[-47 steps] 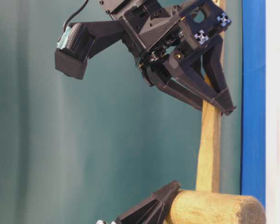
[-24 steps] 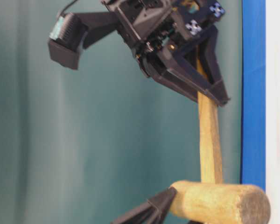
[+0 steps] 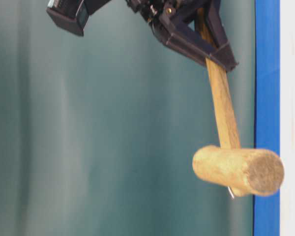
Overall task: Hit the mark with a hammer.
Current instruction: 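Release the mallet head with the left gripper and retract left, then lower the mallet with the right gripper onto the blue cloth below the board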
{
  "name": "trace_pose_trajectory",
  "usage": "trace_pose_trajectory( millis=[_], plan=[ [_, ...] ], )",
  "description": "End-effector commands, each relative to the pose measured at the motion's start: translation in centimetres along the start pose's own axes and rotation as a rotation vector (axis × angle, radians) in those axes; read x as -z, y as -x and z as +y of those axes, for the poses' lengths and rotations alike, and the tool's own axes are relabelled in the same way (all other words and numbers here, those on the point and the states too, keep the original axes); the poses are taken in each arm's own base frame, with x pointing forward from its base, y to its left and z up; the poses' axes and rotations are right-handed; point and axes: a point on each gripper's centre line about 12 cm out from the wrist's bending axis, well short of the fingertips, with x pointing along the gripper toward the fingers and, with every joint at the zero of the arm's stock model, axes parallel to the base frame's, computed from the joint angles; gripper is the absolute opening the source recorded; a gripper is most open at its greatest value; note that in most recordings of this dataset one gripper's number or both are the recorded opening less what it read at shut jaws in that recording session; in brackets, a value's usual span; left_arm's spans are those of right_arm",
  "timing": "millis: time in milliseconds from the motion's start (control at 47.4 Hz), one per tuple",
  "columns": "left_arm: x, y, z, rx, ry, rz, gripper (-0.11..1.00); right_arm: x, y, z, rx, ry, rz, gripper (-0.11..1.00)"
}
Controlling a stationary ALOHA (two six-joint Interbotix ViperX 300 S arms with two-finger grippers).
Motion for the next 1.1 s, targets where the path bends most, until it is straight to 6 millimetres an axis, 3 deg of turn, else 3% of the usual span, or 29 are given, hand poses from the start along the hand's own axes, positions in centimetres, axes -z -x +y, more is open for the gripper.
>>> trace_pose_trajectory(
  millis=[0, 295, 485, 865, 1076],
  plan=[
    [-0.4, 0.4, -0.2, 0.008, -0.063, -0.019, 0.83, -1.1, 1.2, 0.0, 0.001, -0.039, -0.052, 0.10],
    [0.0, 0.6, 0.3, -0.013, -0.354, 0.013, 0.83, -0.8, 1.7, -0.1, 0.004, -0.087, -0.051, 0.10],
    [-0.2, 0.7, 0.7, -0.030, -0.389, 0.005, 0.82, -0.7, 1.7, 0.6, -0.013, -0.135, -0.045, 0.10],
    [-0.3, 1.1, 1.1, -0.041, -0.387, -0.009, 0.81, 0.3, 2.1, 8.1, -0.096, -0.248, -0.076, 0.10],
    [-0.3, 1.1, 1.1, -0.041, -0.387, -0.010, 0.81, 1.1, 1.0, 12.7, -0.124, -0.227, -0.069, 0.10]
  ],
)
